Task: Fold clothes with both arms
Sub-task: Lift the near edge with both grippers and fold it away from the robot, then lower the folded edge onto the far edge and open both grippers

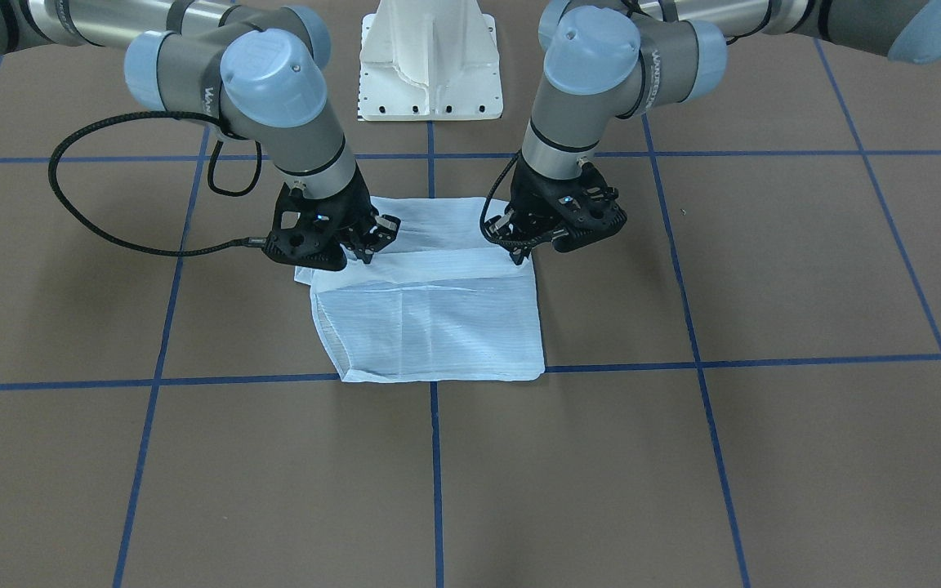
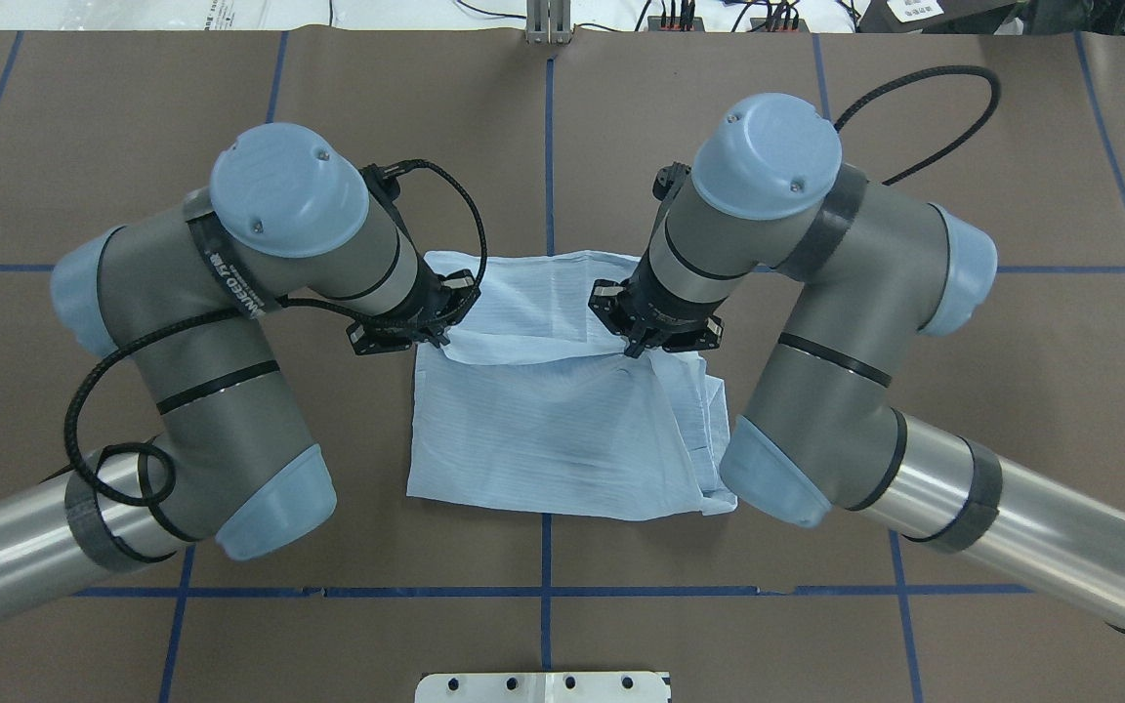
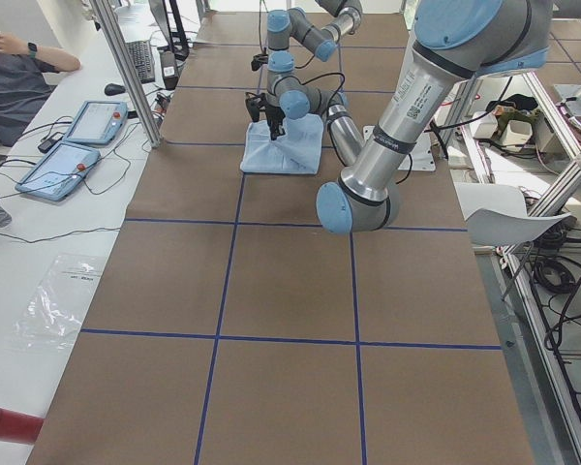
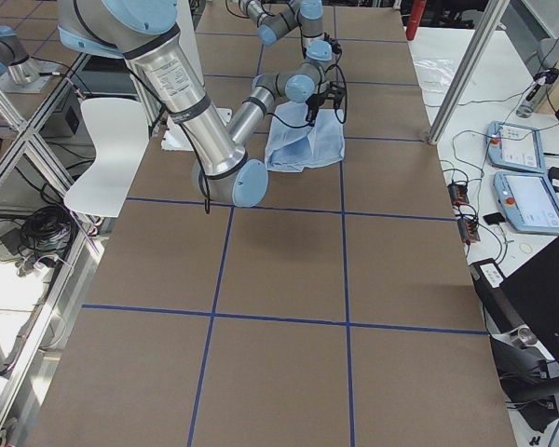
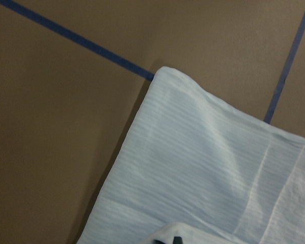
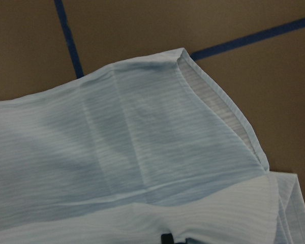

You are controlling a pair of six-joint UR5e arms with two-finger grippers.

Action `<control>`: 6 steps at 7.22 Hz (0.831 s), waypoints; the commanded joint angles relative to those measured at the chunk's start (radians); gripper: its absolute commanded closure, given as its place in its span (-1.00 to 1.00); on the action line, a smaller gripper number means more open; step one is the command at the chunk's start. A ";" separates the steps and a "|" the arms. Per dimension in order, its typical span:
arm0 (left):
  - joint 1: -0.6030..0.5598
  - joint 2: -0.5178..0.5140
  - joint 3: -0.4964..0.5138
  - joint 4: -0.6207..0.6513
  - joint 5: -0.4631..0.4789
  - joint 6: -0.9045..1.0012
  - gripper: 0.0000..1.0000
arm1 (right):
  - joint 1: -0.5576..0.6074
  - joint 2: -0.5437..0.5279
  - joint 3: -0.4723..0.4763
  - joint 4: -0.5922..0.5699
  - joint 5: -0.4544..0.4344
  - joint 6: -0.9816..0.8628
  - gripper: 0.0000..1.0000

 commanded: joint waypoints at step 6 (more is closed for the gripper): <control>-0.033 -0.056 0.230 -0.203 0.002 0.012 1.00 | 0.040 0.104 -0.266 0.150 -0.003 -0.044 0.76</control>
